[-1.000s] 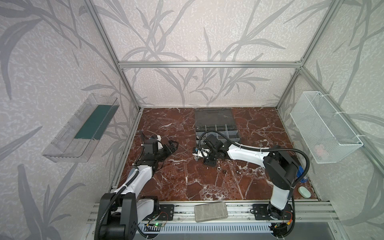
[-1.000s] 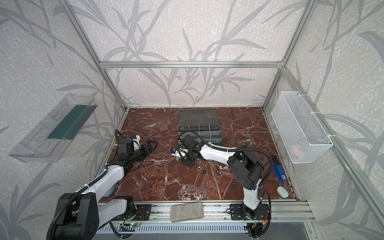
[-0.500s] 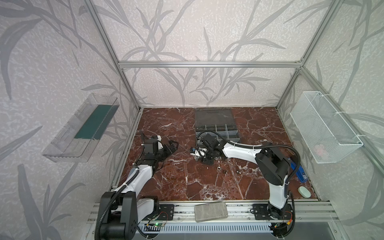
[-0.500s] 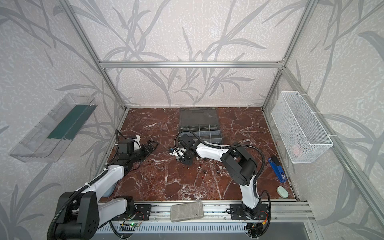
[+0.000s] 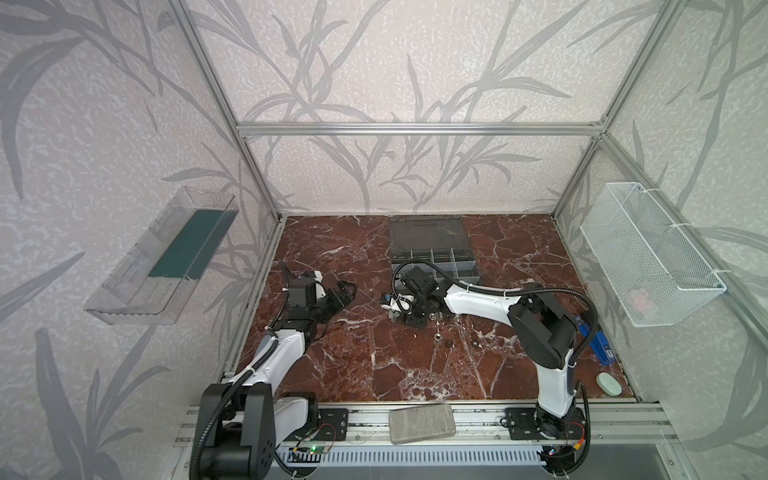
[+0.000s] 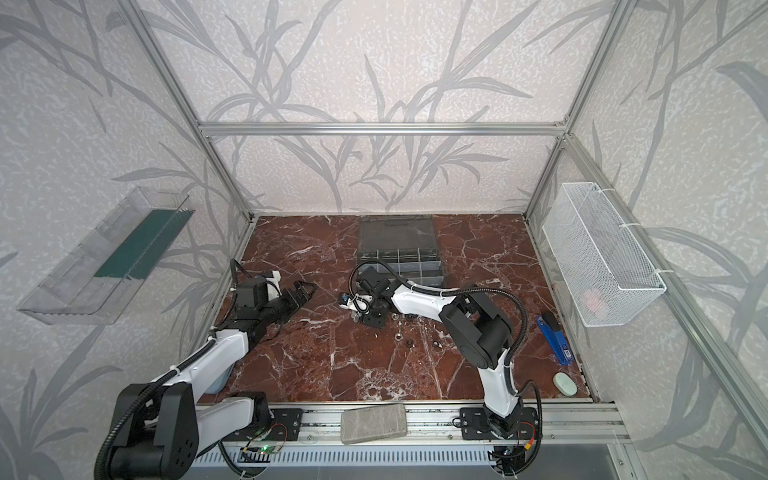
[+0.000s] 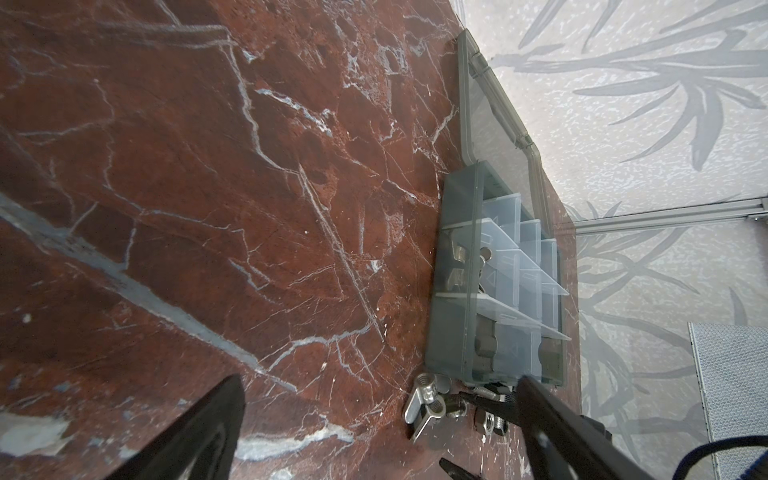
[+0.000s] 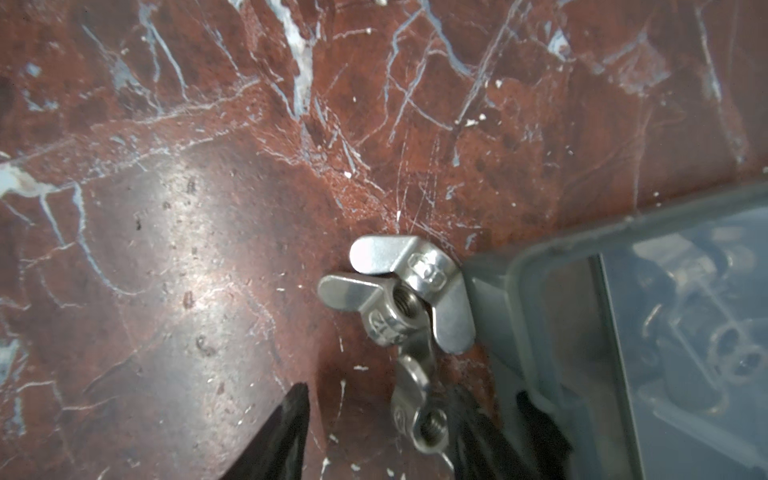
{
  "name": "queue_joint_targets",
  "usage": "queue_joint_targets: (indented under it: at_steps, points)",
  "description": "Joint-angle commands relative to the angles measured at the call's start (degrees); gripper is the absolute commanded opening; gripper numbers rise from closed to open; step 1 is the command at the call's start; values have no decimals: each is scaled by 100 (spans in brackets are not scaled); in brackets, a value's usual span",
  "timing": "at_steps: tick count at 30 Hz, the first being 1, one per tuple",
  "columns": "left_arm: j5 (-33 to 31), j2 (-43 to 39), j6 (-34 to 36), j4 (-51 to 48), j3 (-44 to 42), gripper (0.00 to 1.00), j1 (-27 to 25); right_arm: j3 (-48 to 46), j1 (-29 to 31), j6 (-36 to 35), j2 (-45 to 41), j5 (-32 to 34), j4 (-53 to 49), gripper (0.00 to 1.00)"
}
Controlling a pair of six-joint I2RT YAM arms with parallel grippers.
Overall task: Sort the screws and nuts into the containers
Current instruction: 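Move the right gripper back down to the wing nuts beside the box, then close the right gripper on a silver wing nut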
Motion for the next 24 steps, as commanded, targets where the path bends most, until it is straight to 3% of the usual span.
queue_joint_targets:
  at_steps: [1, 15, 24]
  points:
    - [19, 16, 39, 70, -4, 99, 20, -162, -29, 89, -44, -12, -37, 54]
    - [0, 0, 40, 61, -11, 100, 17, -194, -92, 200, -8, 99, 73, 51]
    - [-35, -4, 55, 47, -21, 99, 15, -124, -109, 454, 125, 190, -2, 23]
